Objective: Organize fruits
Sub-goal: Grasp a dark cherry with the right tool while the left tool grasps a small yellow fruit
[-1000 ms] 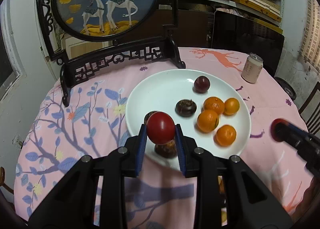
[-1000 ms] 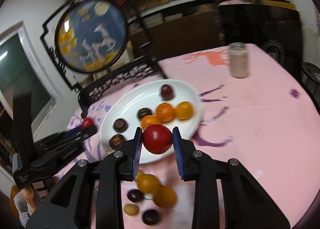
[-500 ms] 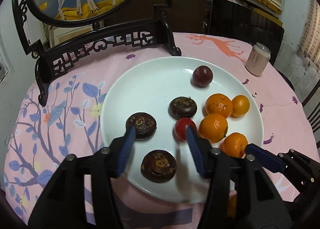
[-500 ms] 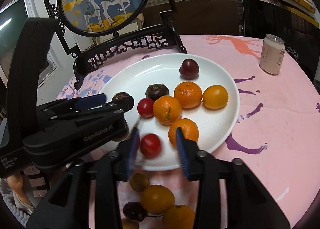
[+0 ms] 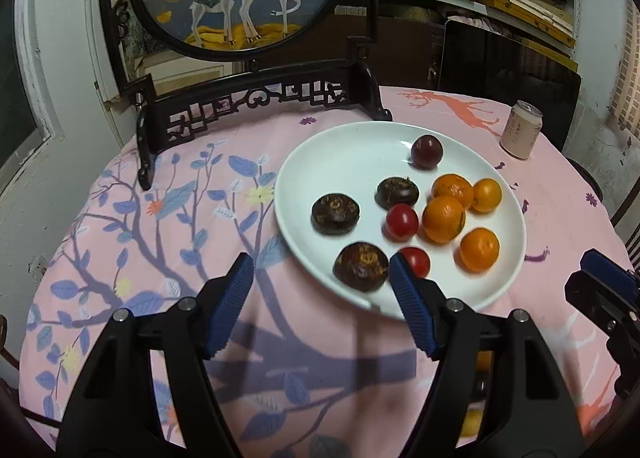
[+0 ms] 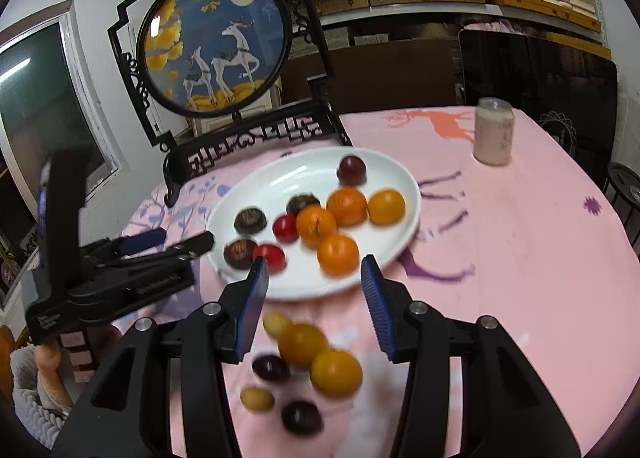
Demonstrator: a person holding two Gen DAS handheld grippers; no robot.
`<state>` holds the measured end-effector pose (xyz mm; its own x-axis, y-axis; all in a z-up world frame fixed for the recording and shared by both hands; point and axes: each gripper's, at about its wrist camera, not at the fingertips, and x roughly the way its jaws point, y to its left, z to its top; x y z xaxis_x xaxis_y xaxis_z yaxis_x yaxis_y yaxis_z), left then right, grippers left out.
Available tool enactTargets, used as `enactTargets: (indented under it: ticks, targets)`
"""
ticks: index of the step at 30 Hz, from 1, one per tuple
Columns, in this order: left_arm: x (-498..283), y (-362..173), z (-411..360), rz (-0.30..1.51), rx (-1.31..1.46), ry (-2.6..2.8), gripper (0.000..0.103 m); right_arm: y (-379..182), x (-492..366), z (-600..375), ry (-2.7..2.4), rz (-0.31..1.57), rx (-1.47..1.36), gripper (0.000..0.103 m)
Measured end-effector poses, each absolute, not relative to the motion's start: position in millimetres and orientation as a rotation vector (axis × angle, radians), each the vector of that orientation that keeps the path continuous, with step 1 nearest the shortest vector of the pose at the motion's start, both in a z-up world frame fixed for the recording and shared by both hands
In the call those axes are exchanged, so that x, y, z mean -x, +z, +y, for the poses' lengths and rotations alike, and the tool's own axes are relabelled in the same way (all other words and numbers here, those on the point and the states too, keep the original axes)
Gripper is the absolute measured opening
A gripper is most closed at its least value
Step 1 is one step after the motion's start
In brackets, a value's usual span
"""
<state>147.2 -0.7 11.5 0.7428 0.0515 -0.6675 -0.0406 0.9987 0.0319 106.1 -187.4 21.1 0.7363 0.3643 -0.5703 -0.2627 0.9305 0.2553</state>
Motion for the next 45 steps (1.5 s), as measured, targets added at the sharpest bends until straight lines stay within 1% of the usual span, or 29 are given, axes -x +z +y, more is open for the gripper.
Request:
enactTargets:
  ticks: [6,7,8,9,10,15,16,17,25,34,41,45]
  targets:
    - [-107,6,-3,0.722,-0.035,0.085,0.073,4,-79,-193,0.323,0.688,-0.159,0.048]
    - [-100,5,-4,0.720,-0.036,0.088,0.075,2,-74,-194,0.327,0.693,-0.160,0.050]
    - [-93,4,-5,0.718,-0.039,0.090,0.081,-1,-69,-192,0.329,0.699,-0.154,0.056]
    - [-87,4,-5,0.713,-0.044,0.094,0.083,-3,-65,-191,0.326,0.703,-0.144,0.058]
    - [-79,4,-6,0.700,-0.053,0.101,0.085,-4,-61,-190,0.325,0.703,-0.133,0.058]
    - [-60,8,-7,0.665,-0.063,0.096,0.087,-11,-50,-185,0.329,0.718,-0.107,0.059]
    - [-60,8,-7,0.662,-0.062,0.096,0.090,-12,-50,-185,0.327,0.724,-0.104,0.059]
    - [-60,9,-7,0.659,-0.061,0.097,0.091,-14,-50,-184,0.326,0.728,-0.103,0.059]
    - [-59,11,-8,0.650,-0.063,0.089,0.091,-21,-56,-183,0.302,0.766,-0.096,0.059]
    - [-60,12,-5,0.650,-0.057,0.101,0.096,-24,-62,-188,0.247,0.775,-0.078,0.059]
    - [-73,5,14,0.722,0.011,0.120,0.096,-30,-71,-206,0.280,0.827,-0.200,0.059]
    - [-76,1,14,0.745,-0.003,0.141,0.096,-31,-68,-200,0.333,0.853,-0.209,0.059]
